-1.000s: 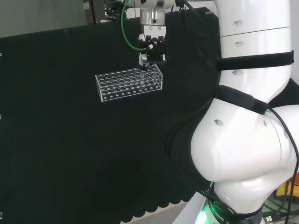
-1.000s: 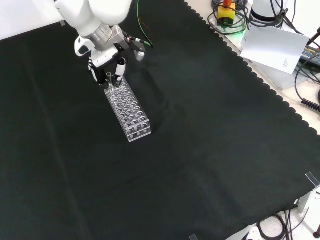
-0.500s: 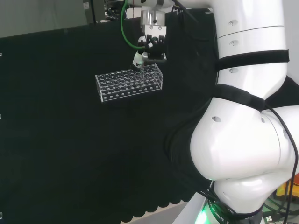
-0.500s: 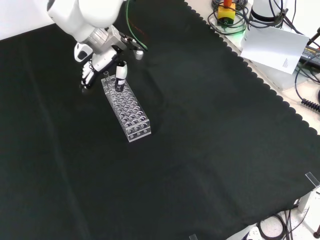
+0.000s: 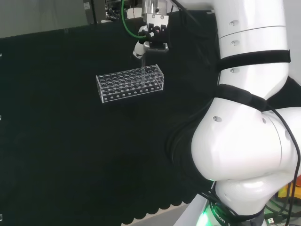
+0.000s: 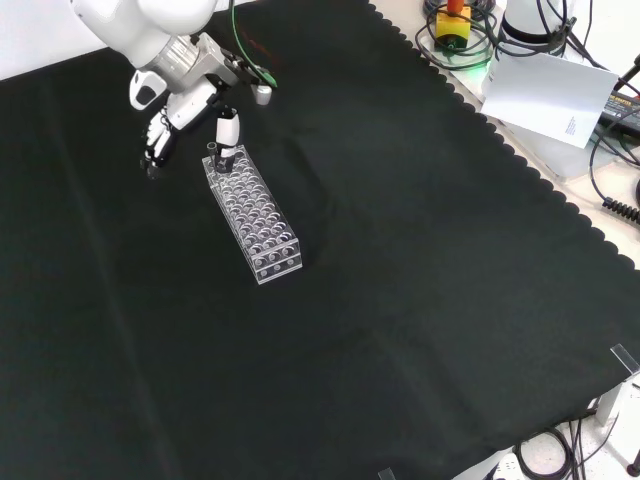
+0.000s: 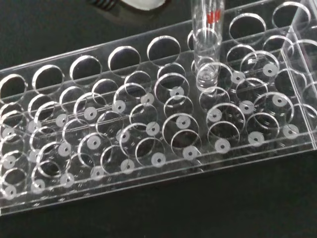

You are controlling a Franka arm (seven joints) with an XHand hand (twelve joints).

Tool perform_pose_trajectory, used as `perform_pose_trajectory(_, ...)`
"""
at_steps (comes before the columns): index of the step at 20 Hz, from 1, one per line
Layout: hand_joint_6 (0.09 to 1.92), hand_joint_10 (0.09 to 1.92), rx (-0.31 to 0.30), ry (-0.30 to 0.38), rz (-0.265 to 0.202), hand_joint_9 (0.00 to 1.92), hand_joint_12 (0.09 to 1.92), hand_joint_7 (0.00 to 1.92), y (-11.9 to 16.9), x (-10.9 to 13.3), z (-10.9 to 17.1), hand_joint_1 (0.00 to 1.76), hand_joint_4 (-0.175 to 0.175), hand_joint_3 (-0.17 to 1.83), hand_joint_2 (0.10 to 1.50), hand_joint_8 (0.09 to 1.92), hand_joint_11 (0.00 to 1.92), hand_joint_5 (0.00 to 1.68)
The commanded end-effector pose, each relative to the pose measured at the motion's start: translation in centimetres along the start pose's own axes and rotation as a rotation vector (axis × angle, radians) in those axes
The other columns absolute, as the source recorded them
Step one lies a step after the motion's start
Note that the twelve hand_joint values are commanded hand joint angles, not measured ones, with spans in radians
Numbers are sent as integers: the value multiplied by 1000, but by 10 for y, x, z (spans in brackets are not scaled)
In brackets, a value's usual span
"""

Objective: Put the test tube back in the rack.

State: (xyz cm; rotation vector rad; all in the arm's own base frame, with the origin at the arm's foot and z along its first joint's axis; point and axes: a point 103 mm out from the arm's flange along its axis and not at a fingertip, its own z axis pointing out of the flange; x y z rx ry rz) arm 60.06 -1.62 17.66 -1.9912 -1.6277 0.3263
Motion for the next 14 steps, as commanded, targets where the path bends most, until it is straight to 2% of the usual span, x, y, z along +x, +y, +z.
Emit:
perform_pose_trajectory(1, 87, 983, -47, 2, -20, 0, 1416, 0, -31, -3, -36, 953, 28, -175, 883, 426, 0, 239)
perform_pose_trajectory(8, 87, 967, -117, -7, -34, 0, 1395, 0, -68, 3, -77, 951, 29, -175, 885, 429, 0, 238)
perform_pose_trajectory(14, 87, 966, -143, -35, -48, 0, 1381, 0, -96, 9, -89, 947, 30, -175, 891, 459, 0, 240)
